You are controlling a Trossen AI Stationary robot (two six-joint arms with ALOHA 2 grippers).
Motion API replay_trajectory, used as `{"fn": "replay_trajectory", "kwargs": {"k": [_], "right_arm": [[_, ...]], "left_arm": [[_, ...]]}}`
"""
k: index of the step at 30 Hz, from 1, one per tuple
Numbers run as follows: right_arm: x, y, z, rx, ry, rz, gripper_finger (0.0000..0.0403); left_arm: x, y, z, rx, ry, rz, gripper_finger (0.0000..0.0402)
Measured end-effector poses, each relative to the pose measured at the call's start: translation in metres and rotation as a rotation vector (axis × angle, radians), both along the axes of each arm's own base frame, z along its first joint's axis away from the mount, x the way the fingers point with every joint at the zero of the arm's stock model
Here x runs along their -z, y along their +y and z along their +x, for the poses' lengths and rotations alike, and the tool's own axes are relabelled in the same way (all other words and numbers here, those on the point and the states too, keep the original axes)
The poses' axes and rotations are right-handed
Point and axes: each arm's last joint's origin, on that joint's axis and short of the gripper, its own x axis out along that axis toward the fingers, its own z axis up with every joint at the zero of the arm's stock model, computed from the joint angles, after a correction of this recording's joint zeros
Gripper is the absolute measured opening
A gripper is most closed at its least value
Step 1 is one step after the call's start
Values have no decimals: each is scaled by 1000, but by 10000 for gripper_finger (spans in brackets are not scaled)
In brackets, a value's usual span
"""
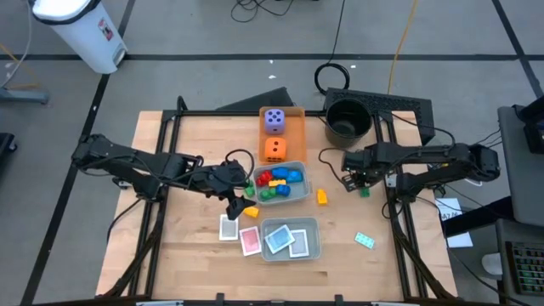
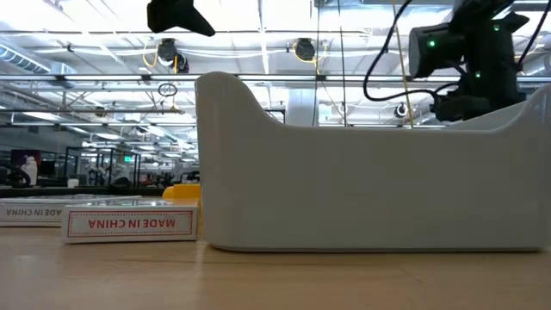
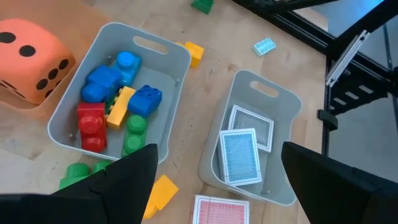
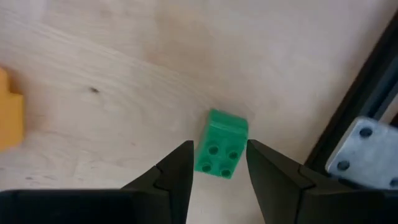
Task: Pick & Place Toys
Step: Put the green game piece into the top gray bin
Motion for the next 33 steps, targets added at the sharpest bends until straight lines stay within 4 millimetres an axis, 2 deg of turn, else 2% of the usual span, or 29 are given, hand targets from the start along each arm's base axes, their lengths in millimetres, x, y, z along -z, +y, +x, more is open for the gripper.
{"fn": "replay_trajectory", "kwargs": {"k": [6,17,27,33], "right_arm": [[9,5,-4,67,25,13,141],[16,5,-1,16,-23,18,145],[16,5,0,15,-28,8,205],[28,7,-7,33,5,36,226]], "left_arm": [[0,-2,-1,24,0,16,347],[0,-2,-1,27,1,19,347],[0,-2,-1,26,0,19,347],[0,-2,-1,26,0,19,347]]}}
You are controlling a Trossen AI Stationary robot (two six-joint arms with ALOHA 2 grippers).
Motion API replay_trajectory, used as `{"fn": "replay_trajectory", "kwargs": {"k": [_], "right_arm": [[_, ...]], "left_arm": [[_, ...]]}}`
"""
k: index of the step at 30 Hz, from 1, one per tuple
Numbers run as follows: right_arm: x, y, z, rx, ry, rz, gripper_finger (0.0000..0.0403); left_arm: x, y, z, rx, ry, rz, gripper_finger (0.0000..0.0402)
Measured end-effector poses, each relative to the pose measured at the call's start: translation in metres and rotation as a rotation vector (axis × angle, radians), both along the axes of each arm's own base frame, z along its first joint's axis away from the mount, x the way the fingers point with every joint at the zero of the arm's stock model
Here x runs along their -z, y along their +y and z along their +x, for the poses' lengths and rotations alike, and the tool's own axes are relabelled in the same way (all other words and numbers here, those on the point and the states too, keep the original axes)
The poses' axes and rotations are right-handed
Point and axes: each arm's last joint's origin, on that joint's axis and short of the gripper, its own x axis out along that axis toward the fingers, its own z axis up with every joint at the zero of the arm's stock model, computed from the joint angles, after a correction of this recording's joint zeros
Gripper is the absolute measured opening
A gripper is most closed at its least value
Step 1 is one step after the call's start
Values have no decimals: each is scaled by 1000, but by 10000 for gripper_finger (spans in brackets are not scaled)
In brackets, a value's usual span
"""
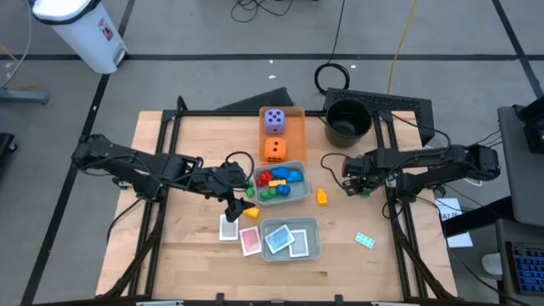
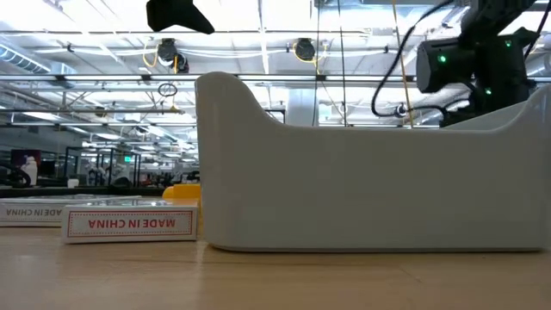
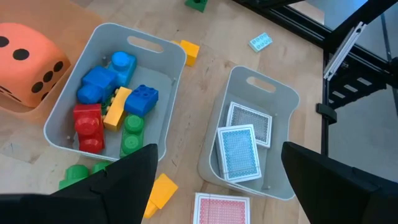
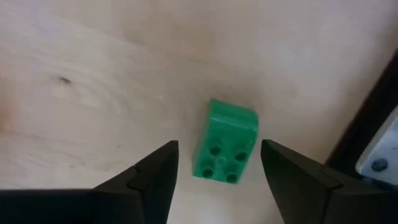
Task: Pick & Place Toys
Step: Put the green game piece into the top gray bin
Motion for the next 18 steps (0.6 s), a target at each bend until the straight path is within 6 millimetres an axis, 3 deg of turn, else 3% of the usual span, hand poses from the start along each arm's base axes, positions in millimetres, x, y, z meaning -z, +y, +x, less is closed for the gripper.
{"fn": "replay_trajectory", "kwargs": {"k": [6,18], "right_arm": [[11,2,-4,38,2,53,227],[12,2,-3,52,-14,53,228]], "left_arm": [[0,0,0,-3,0,-3,347],[0,0,0,-4,-1,-4,347]]}}
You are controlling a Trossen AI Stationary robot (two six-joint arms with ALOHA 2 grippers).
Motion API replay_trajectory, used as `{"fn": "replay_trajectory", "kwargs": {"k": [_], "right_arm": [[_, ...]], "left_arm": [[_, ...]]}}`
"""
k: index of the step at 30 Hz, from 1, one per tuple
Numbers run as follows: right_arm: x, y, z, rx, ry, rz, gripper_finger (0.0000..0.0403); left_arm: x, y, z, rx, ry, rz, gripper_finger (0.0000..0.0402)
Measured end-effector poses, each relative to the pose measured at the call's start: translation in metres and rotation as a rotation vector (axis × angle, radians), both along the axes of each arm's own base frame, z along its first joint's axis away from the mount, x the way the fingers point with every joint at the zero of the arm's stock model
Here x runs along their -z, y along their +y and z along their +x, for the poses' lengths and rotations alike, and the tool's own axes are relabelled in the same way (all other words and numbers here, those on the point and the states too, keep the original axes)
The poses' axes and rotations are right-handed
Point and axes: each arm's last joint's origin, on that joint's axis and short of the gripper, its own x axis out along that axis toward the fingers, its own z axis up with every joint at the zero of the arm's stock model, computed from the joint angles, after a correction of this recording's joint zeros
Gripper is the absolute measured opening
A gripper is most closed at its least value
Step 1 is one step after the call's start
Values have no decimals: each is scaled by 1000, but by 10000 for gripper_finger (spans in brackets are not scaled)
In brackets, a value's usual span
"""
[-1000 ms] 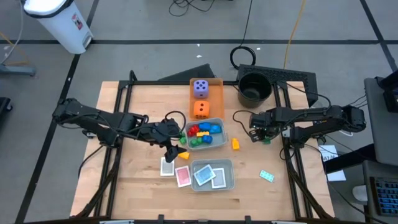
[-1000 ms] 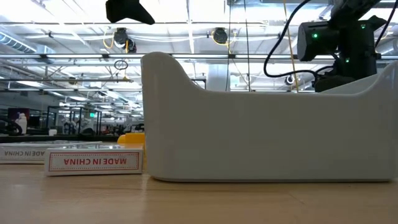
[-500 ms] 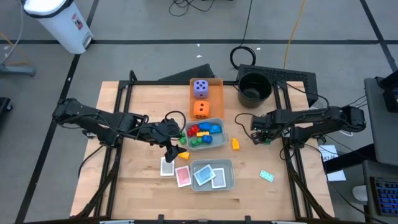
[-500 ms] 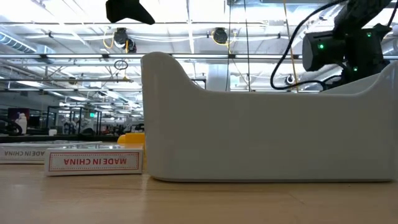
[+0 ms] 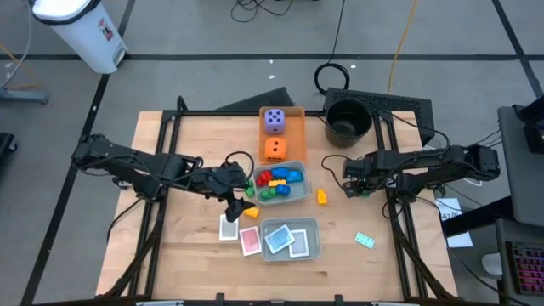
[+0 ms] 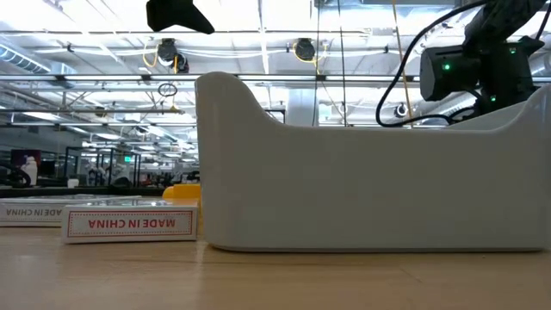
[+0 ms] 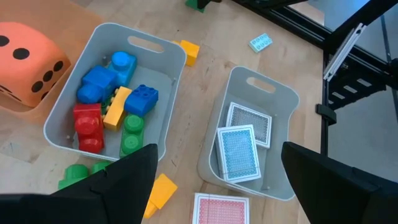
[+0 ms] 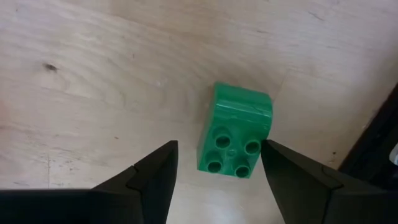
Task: Pick & Place Toys
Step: Put the green game piece into the top gray bin
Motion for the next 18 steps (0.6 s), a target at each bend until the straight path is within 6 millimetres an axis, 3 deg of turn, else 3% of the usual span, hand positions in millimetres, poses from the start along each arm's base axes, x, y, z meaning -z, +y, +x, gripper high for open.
{"fn": "replay_trajectory", "kwargs": {"k": [18], "right_arm": [[8,-5,6,10,-94,-26,214]], "left_arm": [[0,0,0,0,-2,2,347]]}}
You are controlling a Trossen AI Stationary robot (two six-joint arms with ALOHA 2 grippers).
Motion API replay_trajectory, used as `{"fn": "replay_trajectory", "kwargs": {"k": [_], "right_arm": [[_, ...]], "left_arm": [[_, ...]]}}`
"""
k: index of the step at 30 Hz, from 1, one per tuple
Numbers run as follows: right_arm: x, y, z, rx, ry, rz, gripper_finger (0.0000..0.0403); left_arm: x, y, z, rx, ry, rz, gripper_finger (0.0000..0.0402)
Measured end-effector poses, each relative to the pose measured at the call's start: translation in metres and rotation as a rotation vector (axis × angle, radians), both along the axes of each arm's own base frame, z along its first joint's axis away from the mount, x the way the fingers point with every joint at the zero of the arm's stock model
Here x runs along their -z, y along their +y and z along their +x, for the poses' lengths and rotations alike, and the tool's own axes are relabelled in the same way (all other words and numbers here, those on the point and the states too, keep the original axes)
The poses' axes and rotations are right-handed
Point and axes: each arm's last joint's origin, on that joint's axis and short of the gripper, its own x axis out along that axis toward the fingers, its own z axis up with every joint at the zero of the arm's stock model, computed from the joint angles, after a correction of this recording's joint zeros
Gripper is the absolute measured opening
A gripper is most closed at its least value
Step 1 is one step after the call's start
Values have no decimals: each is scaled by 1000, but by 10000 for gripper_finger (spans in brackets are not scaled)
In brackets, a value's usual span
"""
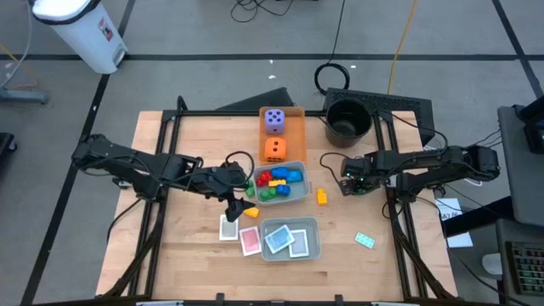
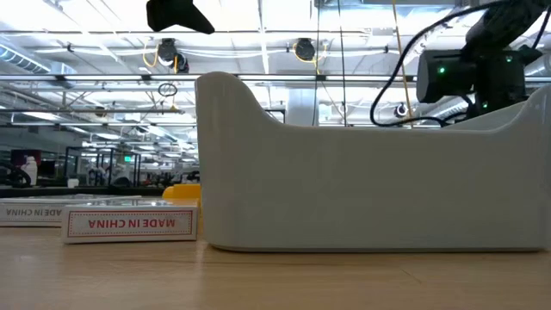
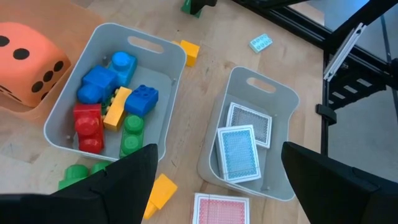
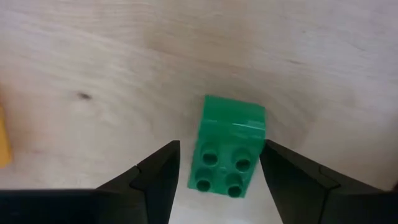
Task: Pick & Place Toys
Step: Put the green game piece into the top gray bin
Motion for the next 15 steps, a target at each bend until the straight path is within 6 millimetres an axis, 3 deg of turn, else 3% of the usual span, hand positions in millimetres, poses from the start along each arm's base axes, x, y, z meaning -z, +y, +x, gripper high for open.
{"fn": "replay_trajectory", "kwargs": {"k": [15], "right_arm": [[4,-1,-3,9,43,9,183]], "left_arm": [[0,0,0,0,-3,-1,347]]}}
